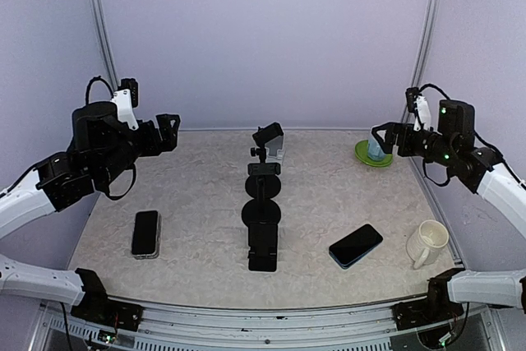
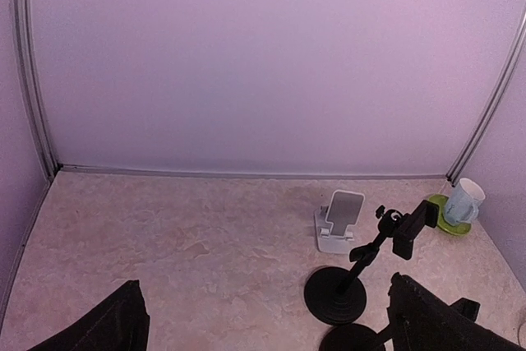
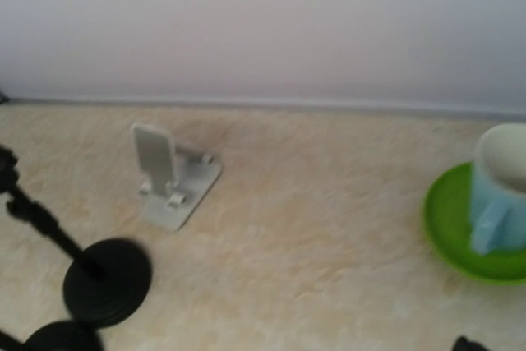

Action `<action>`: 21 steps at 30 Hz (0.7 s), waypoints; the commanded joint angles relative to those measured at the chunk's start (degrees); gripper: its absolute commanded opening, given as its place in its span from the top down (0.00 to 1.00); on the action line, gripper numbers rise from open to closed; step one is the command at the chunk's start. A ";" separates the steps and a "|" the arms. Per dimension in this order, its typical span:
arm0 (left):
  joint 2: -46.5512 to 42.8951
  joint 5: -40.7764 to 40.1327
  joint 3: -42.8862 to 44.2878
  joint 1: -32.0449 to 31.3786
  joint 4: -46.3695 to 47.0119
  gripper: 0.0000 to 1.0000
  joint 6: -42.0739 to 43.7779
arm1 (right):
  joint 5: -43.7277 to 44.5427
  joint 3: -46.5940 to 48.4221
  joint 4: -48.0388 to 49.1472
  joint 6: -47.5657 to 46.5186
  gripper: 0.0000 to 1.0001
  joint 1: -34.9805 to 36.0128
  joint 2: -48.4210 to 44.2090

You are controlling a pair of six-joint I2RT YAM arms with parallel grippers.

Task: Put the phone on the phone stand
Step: Pick up the phone stand at the center of the board.

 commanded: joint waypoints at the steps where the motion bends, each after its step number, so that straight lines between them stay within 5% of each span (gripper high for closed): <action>1: 0.11 0.90 -1.60 0.80 2.29 0.01 -1.00 | -3.64 -2.73 4.38 1.20 0.00 2.16 0.90; 21: 2.02 2.65 -5.86 1.35 3.34 0.01 -2.34 | -10.82 -15.41 23.97 -3.65 0.00 14.36 6.11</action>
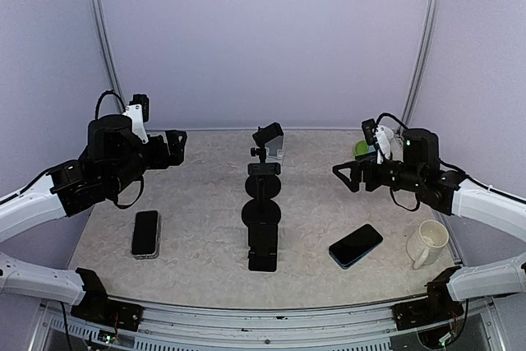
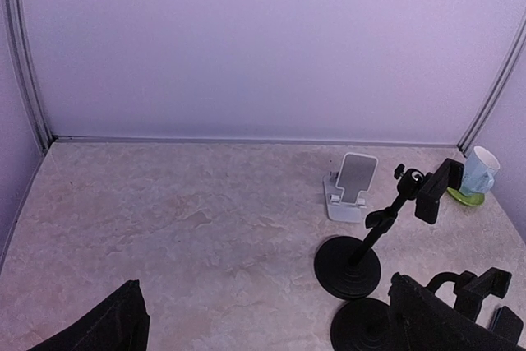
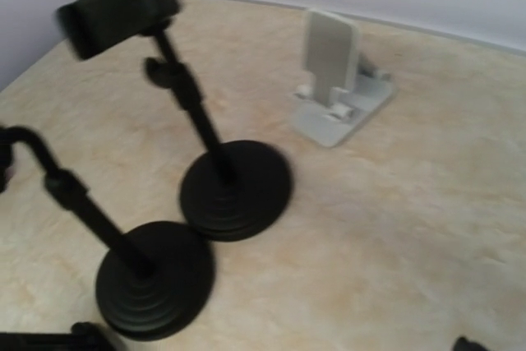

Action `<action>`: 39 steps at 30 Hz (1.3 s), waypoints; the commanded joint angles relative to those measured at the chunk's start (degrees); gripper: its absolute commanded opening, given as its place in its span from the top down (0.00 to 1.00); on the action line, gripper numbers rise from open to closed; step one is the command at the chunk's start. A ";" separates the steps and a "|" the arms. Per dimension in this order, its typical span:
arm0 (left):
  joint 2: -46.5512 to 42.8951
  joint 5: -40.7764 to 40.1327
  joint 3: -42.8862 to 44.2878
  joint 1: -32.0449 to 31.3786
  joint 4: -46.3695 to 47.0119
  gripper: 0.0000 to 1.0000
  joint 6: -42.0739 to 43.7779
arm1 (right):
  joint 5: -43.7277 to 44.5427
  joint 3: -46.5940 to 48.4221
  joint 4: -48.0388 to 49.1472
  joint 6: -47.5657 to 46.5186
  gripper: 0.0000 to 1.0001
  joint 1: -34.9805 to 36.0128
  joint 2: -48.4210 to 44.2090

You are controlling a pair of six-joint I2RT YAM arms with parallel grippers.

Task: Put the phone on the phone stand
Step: Pick up the phone stand at the center of the board.

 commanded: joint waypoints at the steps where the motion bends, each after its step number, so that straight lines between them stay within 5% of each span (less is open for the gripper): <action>1: 0.35 0.60 -0.60 0.41 1.72 0.01 -0.83 | -3.45 -2.17 8.31 -1.96 0.00 2.46 0.69; 21: 1.43 0.84 -0.25 0.50 2.00 0.01 -1.15 | -8.03 -5.99 16.25 -7.96 0.10 14.40 6.59; 39: 0.44 0.60 -0.93 0.52 1.79 0.01 -2.73 | -13.48 -7.23 27.43 -5.86 0.33 17.68 16.72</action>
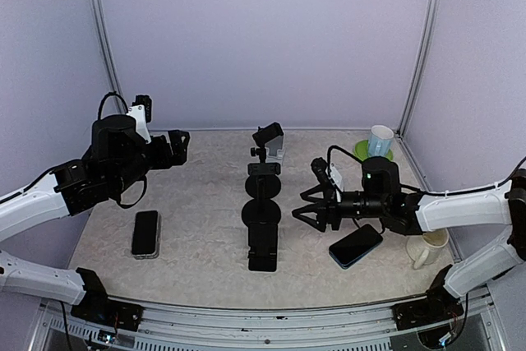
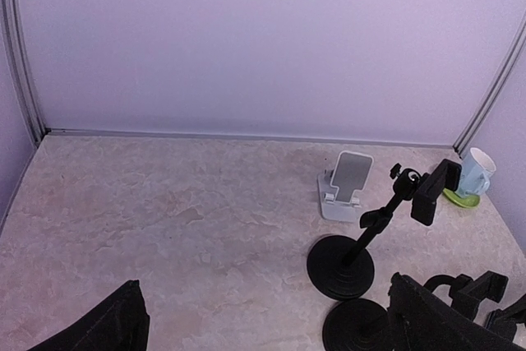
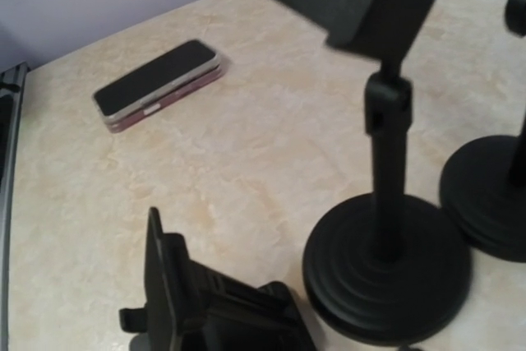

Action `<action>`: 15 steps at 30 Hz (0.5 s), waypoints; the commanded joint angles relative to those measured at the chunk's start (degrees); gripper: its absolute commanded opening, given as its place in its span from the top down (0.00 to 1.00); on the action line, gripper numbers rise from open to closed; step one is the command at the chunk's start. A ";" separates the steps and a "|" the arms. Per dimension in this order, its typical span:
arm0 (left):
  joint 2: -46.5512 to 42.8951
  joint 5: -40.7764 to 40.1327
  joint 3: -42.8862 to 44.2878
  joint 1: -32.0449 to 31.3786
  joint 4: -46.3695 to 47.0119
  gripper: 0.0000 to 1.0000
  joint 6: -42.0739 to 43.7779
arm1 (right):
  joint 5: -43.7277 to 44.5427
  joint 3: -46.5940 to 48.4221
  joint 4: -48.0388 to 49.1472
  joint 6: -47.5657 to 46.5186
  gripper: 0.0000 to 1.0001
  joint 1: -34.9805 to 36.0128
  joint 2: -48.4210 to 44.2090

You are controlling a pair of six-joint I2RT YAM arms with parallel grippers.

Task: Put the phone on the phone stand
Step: Pick up the phone stand at the center of the board.

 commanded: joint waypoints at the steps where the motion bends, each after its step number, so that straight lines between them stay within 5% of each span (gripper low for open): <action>1: -0.74 -0.17 -0.78 0.41 1.01 0.01 -1.00 | -1.99 -0.48 4.89 0.58 0.34 1.73 2.87; 15: -0.70 -0.36 -1.34 0.41 1.04 0.01 -1.11 | -3.79 2.28 8.47 0.10 0.49 5.77 11.57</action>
